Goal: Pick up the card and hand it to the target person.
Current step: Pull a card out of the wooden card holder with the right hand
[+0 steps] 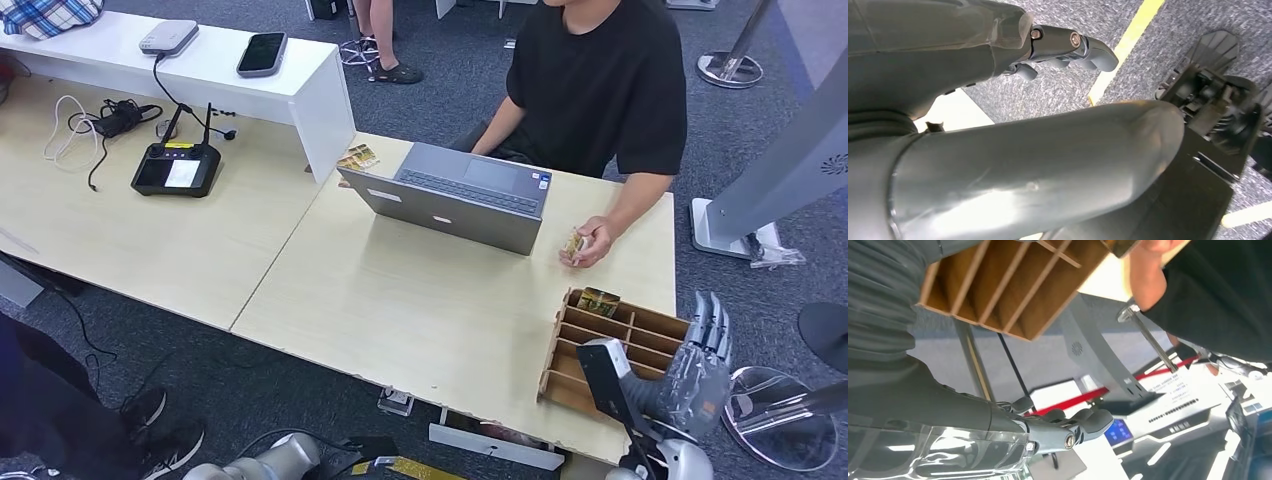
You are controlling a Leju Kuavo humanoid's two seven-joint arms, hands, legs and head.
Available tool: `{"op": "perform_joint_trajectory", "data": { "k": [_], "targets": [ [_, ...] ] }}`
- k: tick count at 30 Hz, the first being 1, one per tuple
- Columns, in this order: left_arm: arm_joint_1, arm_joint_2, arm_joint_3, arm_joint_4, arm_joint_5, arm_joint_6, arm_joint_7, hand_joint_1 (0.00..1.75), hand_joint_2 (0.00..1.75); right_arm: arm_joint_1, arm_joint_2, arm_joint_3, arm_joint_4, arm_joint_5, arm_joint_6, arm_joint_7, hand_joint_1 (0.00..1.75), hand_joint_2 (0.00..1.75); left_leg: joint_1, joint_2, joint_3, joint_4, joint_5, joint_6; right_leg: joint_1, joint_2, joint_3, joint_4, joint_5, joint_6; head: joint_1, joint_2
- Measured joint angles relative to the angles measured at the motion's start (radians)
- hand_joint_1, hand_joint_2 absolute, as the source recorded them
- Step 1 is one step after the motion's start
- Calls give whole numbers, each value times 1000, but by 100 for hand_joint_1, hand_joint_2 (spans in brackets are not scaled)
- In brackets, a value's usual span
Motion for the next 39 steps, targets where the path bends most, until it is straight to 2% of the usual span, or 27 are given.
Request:
{"op": "perform_joint_trajectory", "data": {
  "k": [8, 12, 15, 21, 30, 39],
  "targets": [
    [-2, 1, 8, 0, 34, 20, 4, 0, 0, -152, -2, 53, 132, 8, 30, 44, 7, 175, 0, 0, 0, 0, 1, 0, 0, 0, 0, 0, 0, 0, 0, 0],
    [0, 6, 9, 0, 38, 24, 4, 0, 0, -193, -2, 72, 182, 8, 33, 50, 7, 175, 0, -1, 0, 0, 1, 0, 0, 0, 0, 0, 0, 0, 0, 0],
    [1, 8, 15, 0, 46, 31, 1, 0, 0, -216, -3, 85, 219, 10, 43, 55, 14, 175, 0, -1, -1, 0, 1, 0, 0, 0, 0, 0, 0, 0, 0, 0],
    [15, 14, 29, 0, 58, 43, -14, 0, 0, -279, -3, 121, 310, 77, 72, 137, 18, 175, 0, -1, 0, 0, 1, 0, 0, -1, 0, 0, 0, 0, 0, 0],
    [29, 21, 34, 0, 60, 50, -25, 0, 0, -304, -8, 139, 373, 122, 93, 202, 21, 175, 0, -1, -1, 0, 1, 0, 0, -1, 0, 0, 0, 0, 0, 0],
    [29, 24, 37, 0, 60, 50, -27, 0, 0, -312, -13, 147, 389, 130, 101, 212, 24, 175, 0, -1, 0, 0, 1, 0, 0, -1, 0, 0, 0, 0, 0, 0]
  ]
}}
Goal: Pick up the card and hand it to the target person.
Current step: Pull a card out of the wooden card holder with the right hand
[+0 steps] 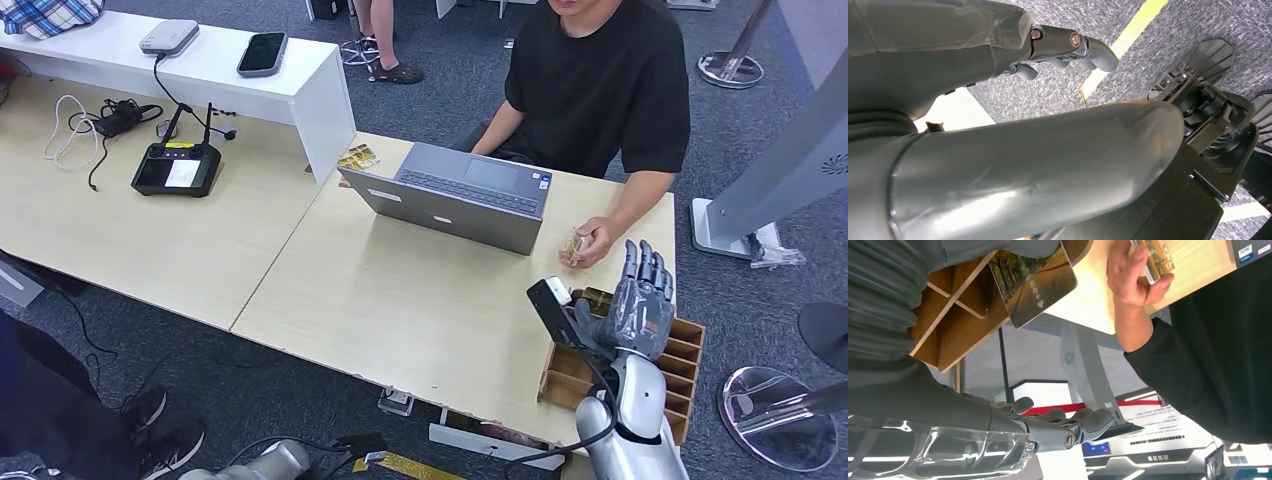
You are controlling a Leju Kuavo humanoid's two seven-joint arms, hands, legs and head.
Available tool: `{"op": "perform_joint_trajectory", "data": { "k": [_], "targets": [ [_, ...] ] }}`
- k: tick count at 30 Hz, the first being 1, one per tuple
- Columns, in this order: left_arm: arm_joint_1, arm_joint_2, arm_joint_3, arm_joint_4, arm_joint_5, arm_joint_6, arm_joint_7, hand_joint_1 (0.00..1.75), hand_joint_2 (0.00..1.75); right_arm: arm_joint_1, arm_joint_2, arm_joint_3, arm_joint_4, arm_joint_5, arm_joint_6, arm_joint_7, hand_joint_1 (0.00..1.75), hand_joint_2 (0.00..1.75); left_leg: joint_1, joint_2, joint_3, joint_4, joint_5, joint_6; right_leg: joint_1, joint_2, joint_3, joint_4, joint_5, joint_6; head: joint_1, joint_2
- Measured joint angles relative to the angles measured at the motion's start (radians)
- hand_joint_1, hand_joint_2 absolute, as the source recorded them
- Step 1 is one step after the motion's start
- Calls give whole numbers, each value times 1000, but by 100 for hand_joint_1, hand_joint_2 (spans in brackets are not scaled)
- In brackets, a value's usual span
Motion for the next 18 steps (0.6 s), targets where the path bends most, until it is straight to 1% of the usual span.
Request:
{"op": "perform_joint_trajectory", "data": {
  "k": [6, 10, 12, 18],
  "targets": [
    [0, 0, 2, 0, -4, 0, 1, 0, 0, -5, -9, 4, 0, 31, 16, 42, 31, 175, 0, 0, 0, 0, 0, 0, 0, 0, 0, 0, 0, 0, 0, 0],
    [0, 0, 2, 0, -8, 0, 1, 0, 0, -3, -18, 4, -9, 33, 36, 50, 43, 175, 0, 0, 0, 0, 0, 0, 0, 0, 0, 0, 0, 0, 0, 0],
    [0, 0, 2, 0, -9, 0, 1, 0, 0, 0, -22, 4, -15, 33, 41, 51, 46, 175, 0, 0, 0, 0, 0, 0, 0, 0, 0, 0, 0, 0, 0, 0],
    [2, 0, 3, 0, -3, 1, 1, 0, 0, 10, -29, 4, -33, 30, 55, 51, 47, 175, 0, 0, 0, 0, 0, 0, 0, 0, 0, 0, 0, 0, 0, 0]
  ]
}}
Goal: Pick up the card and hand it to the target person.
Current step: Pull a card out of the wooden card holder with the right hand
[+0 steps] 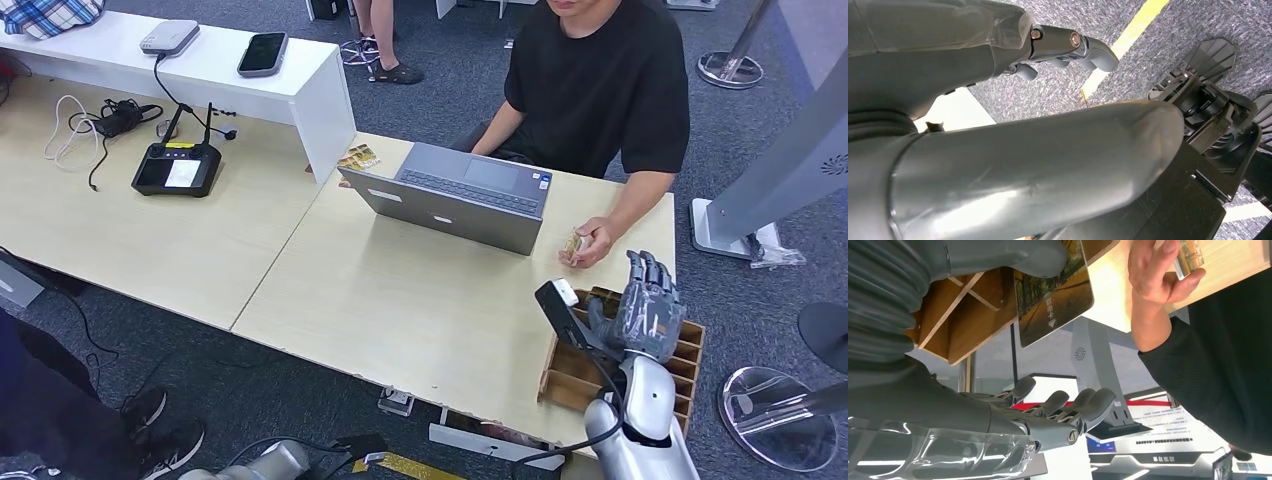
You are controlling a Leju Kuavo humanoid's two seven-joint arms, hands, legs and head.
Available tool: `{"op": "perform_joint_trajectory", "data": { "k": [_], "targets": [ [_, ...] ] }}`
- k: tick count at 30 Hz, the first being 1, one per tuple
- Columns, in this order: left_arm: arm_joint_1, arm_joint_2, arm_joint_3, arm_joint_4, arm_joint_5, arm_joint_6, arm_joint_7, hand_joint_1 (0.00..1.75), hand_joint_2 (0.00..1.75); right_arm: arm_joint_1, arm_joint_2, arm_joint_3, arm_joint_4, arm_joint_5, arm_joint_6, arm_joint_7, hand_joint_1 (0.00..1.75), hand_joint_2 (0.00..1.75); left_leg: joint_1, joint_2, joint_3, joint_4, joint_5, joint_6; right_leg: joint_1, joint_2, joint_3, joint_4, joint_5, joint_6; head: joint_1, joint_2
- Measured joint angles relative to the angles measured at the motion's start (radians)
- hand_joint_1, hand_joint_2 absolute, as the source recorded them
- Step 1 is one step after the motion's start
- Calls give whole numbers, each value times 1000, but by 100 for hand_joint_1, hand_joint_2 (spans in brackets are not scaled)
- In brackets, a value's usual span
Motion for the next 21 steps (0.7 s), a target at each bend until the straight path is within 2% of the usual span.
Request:
{"op": "perform_joint_trajectory", "data": {
  "k": [5, 7, 9, 11, 18, 21],
  "targets": [
    [9, 1, 9, 0, 11, 4, -2, 0, 0, 2, 0, 1, -16, -48, 45, -25, 57, 175, 0, 1, 0, 0, 0, 0, 0, 0, 0, 0, 0, 0, 0, 0],
    [13, 2, 14, 0, 14, 5, -3, 0, 0, 3, -1, 3, -20, -64, 60, -36, 74, 175, 0, 1, 0, 0, 0, 0, 0, 0, 0, 0, 0, 0, 0, 0],
    [16, 4, 16, 0, 16, 5, -4, 0, 0, 6, -1, 5, -23, -70, 69, -41, 106, 175, 0, 1, 0, 0, 0, 0, 0, 0, 0, 0, 0, 0, 0, 0],
    [17, 6, 17, 0, 16, 5, -4, 0, 0, 11, -1, 5, -25, -70, 72, -41, 132, 175, 0, 0, 0, 0, 0, 0, 0, 0, 0, 0, 0, 0, 0, 0],
    [20, 9, 18, 0, 15, 3, -4, 0, 0, 26, -6, 6, -25, -69, 63, -39, 157, 175, 0, 0, 0, 0, 0, 0, 0, 0, 0, 0, 0, 0, 0, 0],
    [20, 9, 18, 0, 12, 2, -3, 0, 0, 34, -7, 7, -28, -69, 48, -39, 159, 175, 0, 0, 0, 0, 0, 0, 0, 0, 0, 0, 0, 0, 0, 0]
  ]
}}
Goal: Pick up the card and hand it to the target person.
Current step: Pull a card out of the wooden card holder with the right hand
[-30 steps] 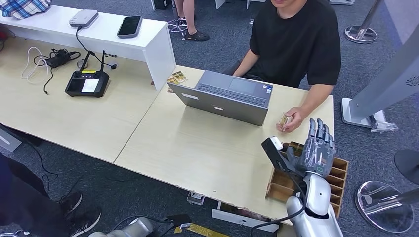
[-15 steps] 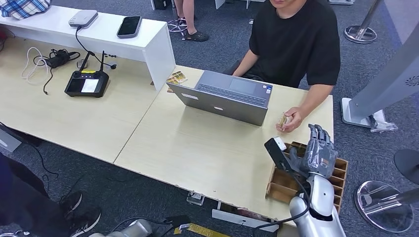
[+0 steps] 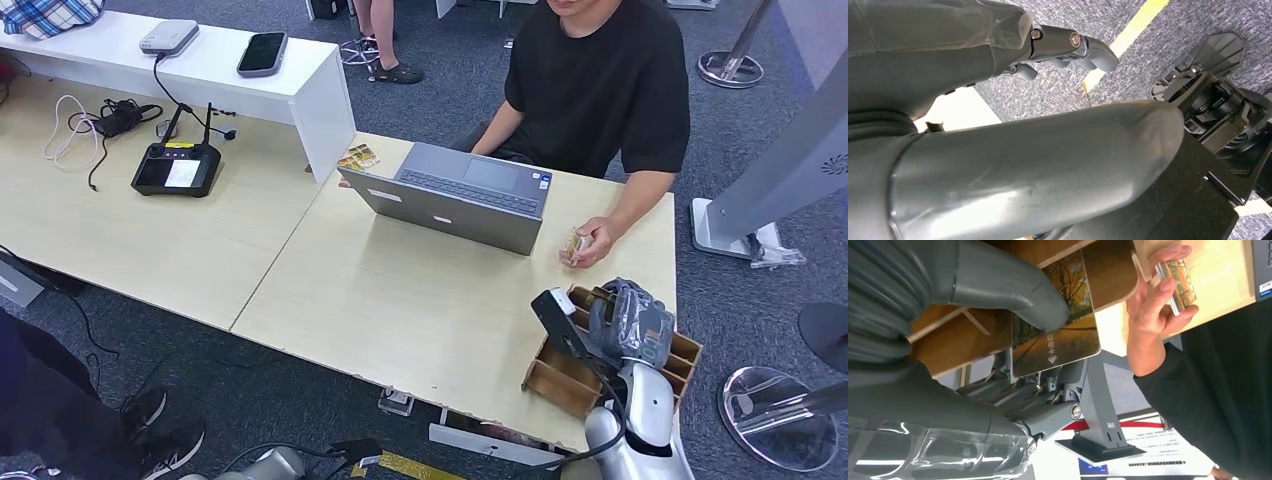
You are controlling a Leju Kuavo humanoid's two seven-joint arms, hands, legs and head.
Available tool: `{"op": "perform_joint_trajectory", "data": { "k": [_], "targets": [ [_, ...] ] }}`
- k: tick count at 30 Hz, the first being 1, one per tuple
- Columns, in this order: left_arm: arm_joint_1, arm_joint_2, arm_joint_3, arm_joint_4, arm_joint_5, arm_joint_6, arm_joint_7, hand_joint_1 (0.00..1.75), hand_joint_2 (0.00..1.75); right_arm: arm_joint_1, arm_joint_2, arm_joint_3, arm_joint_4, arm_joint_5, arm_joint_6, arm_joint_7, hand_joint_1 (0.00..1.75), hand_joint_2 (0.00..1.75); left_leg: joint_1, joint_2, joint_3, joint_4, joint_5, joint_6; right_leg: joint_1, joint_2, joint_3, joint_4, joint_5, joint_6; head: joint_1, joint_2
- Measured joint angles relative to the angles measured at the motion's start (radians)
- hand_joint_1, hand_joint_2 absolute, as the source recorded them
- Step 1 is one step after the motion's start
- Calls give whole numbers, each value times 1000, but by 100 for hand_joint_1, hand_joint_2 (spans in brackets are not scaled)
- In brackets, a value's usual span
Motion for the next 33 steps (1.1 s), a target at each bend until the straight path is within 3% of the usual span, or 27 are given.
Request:
{"op": "perform_joint_trajectory", "data": {
  "k": [26, 33],
  "targets": [
    [-1, 0, 0, 0, -9, -7, 3, 0, 0, 44, -15, 0, -59, 11, -21, 12, 127, 175, 0, 0, 0, 0, 0, 0, 0, 0, 0, 0, 0, 0, 0, 0],
    [-1, 0, 0, 0, -9, -6, 3, 0, 0, 44, -16, 2, -60, 17, -10, 12, 137, 175, 0, 0, 0, 0, 0, 0, 0, 0, 0, 0, 0, 0, 0, 0]
  ]
}}
